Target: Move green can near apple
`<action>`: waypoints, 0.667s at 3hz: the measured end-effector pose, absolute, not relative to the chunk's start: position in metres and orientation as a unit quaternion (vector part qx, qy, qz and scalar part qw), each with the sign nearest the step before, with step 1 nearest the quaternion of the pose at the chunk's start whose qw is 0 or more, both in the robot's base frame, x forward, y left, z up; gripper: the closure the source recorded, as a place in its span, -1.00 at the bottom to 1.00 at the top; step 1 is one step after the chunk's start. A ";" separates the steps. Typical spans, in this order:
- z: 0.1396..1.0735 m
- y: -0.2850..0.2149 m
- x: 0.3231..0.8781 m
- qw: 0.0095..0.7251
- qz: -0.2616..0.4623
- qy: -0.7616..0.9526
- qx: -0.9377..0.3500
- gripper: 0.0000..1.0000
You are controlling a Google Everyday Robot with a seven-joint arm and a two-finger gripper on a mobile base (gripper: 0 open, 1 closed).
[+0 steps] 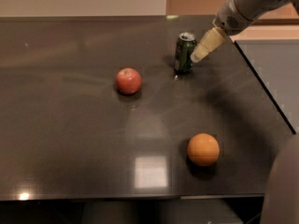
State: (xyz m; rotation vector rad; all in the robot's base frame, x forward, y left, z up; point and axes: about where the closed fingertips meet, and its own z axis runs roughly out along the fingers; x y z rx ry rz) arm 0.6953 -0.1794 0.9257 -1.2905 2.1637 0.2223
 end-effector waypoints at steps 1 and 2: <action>0.915 -0.168 0.709 0.299 0.096 0.820 -0.478 -1.00; 0.904 -0.160 0.718 0.296 0.110 0.824 -0.471 -1.00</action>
Offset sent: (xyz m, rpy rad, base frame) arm 0.0332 0.0237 -0.0262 0.0718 0.0576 -0.0313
